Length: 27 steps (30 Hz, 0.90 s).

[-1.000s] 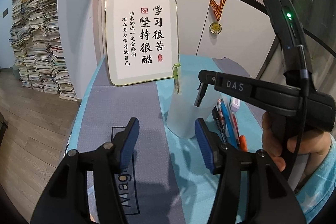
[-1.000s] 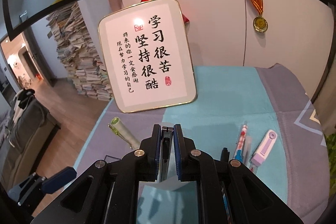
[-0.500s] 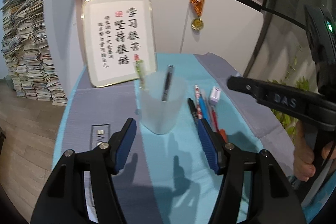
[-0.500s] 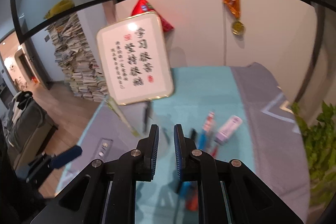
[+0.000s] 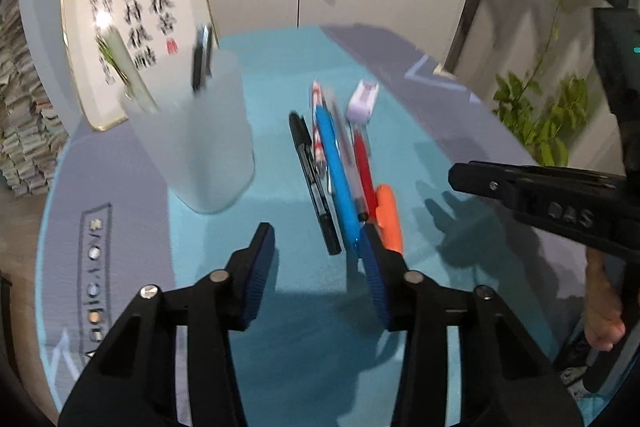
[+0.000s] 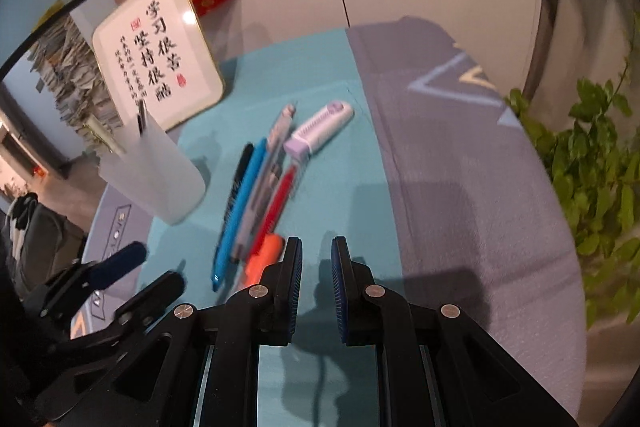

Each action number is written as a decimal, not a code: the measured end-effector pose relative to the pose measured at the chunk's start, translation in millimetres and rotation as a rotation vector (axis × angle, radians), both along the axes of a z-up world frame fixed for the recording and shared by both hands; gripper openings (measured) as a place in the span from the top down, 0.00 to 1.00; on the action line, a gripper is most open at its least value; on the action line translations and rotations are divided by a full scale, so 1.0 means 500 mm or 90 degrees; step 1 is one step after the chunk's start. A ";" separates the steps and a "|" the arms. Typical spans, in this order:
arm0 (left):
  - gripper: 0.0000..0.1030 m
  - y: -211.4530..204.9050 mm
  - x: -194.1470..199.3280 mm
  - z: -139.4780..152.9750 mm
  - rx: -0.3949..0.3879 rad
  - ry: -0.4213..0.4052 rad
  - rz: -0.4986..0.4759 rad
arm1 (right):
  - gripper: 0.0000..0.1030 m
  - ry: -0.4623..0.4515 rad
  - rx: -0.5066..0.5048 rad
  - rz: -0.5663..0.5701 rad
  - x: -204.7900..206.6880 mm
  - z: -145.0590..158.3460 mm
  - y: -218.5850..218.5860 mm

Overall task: Organize stationery
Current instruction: 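Grasp the black marker with the left gripper while the right gripper grasps the blue pen, then lift the black marker with the left gripper while the right gripper lifts the blue pen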

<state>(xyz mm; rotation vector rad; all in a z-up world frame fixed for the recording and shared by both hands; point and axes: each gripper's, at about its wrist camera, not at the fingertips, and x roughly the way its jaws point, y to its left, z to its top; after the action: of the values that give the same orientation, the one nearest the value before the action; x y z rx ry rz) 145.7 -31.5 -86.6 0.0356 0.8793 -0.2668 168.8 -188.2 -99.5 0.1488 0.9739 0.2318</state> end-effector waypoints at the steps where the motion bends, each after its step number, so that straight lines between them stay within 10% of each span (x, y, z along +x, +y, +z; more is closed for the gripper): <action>1: 0.63 -0.001 0.005 -0.007 -0.001 0.007 0.001 | 0.87 0.006 0.001 0.009 0.003 -0.007 0.003; 14: 0.80 -0.070 0.031 -0.040 0.020 0.038 -0.060 | 0.87 0.026 0.014 0.020 0.016 -0.030 0.015; 19: 0.84 -0.096 -0.017 -0.033 -0.068 0.080 -0.162 | 0.86 0.021 0.013 0.004 0.019 -0.025 0.009; 27: 0.85 -0.051 -0.030 -0.024 -0.054 0.073 -0.108 | 0.74 0.022 -0.002 -0.006 0.020 -0.027 0.001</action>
<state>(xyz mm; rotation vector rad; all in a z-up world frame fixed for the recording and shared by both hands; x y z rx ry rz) 130.7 -56.9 -98.4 0.0169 0.9795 -0.4683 179.0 -187.6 -112.7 0.1553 1.0077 0.2204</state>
